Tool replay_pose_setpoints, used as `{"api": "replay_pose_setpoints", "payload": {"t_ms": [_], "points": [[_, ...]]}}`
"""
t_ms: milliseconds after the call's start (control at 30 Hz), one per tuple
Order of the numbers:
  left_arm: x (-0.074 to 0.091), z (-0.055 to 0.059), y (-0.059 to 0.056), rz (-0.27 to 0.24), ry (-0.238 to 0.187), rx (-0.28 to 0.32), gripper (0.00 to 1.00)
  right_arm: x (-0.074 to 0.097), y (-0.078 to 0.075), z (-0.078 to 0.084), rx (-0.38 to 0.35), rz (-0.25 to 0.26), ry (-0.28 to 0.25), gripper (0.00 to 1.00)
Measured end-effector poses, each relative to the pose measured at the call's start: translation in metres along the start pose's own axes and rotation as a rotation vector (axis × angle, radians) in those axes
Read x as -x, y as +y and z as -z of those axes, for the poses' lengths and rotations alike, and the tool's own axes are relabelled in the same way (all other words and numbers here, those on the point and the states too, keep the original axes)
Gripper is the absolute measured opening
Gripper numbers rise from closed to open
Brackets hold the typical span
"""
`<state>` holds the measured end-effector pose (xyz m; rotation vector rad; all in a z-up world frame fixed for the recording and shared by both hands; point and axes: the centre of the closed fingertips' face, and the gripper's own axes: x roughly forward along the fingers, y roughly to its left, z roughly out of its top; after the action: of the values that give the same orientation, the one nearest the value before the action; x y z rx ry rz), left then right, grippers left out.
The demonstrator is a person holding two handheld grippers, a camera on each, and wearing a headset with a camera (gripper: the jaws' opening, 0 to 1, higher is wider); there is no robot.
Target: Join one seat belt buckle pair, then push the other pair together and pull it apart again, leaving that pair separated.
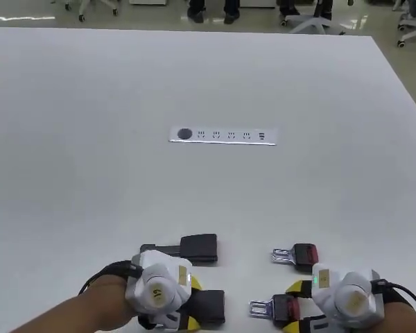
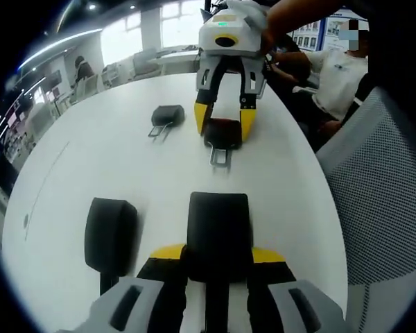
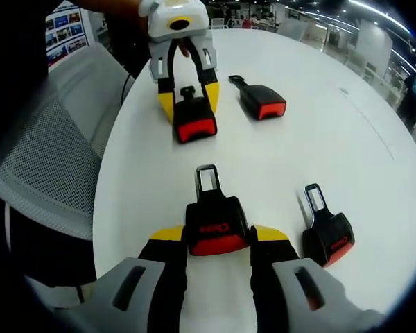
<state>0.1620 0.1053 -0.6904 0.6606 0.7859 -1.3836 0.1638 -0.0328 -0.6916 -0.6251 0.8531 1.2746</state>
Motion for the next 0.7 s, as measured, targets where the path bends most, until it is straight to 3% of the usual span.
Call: {"api": "replay_pose_setpoints", "payload": {"t_ms": [300,700], "points": [[-0.001,0.001,0.0,0.001,0.011,0.001,0.34,-0.01,0.004,-0.009,0.008,-0.008,-0.016,0.33],[-0.003,-0.001,-0.001,0.003,0.026,-0.003,0.34,-0.036,0.021,-0.035,0.025,-0.027,-0.054,0.33]]}}
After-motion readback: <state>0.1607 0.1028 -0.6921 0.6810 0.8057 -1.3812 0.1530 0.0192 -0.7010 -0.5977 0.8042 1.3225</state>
